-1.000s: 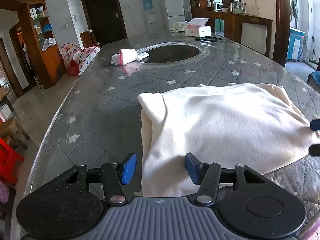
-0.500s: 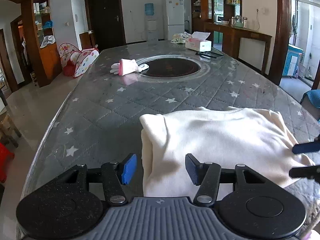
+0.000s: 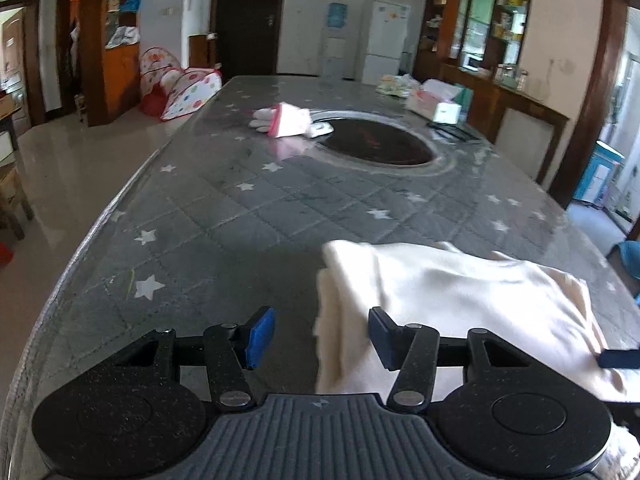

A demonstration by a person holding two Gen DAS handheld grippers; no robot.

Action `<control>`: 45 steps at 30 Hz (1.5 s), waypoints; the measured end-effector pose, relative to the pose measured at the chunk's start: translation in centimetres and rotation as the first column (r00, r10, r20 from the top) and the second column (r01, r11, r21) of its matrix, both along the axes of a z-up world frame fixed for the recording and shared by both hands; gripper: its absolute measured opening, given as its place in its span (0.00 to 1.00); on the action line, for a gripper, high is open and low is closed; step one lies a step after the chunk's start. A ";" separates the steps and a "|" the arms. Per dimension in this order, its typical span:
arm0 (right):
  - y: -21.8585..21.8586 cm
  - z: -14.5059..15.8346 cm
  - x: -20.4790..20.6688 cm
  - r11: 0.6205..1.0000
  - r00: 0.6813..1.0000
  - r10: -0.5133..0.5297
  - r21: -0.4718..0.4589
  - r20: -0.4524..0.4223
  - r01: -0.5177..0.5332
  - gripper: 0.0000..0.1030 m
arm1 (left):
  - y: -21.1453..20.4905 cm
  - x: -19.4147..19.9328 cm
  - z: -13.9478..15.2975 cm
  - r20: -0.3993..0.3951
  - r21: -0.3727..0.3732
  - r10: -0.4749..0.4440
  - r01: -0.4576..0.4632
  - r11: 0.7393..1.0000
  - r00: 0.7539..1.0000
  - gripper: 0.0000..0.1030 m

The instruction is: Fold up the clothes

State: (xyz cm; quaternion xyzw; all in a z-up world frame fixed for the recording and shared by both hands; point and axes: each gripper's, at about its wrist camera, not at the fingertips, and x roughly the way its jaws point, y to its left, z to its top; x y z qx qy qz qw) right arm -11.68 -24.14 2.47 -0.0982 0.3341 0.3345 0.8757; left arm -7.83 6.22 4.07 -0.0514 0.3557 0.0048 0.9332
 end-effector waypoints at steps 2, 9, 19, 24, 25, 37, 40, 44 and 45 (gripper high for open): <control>0.0 0.0 0.1 1.000 1.000 -0.001 0.003 -0.003 0.001 0.53 | 0.0 0.4 -0.4 -0.006 0.034 0.007 -0.007 0.999 1.000 0.50; 0.1 0.0 0.1 1.000 1.000 -0.003 0.003 -0.007 0.003 0.55 | 0.6 -0.6 0.1 0.039 -0.007 0.049 -0.049 0.999 0.998 0.49; 0.2 -0.1 0.1 1.000 1.000 -0.006 0.007 -0.007 0.006 0.56 | -0.4 1.0 -0.6 0.038 -0.065 -0.070 0.072 0.995 0.997 0.17; 0.3 -0.1 0.2 1.000 1.000 -0.001 0.001 -0.006 0.001 0.57 | -2.0 1.4 -1.1 0.033 0.054 -0.062 0.060 0.997 0.998 0.11; 0.3 -0.2 0.2 1.000 1.000 0.001 -0.001 -0.004 -0.001 0.57 | -2.3 1.5 -1.3 0.025 0.078 -0.065 0.063 0.995 0.998 0.12; 0.1 1.8 3.0 0.999 1.000 -0.010 0.036 0.024 0.009 0.56 | -3.5 1.6 -0.4 0.029 0.166 -0.080 0.074 0.983 0.996 0.26; 0.2 1.3 4.8 0.998 0.999 -0.034 0.047 0.011 0.033 0.55 | -3.9 1.5 -0.2 0.039 0.188 -0.087 0.079 0.979 0.995 0.29; 0.0 -0.1 6.7 0.995 0.996 -0.079 0.059 -0.037 0.082 0.50 | -4.1 1.3 -0.2 0.036 0.209 -0.092 0.083 0.974 0.995 0.35; -0.2 -0.5 7.1 0.994 0.995 -0.091 0.059 -0.049 0.094 0.50 | -4.0 1.3 -0.2 0.036 0.215 -0.090 0.080 0.973 0.995 0.37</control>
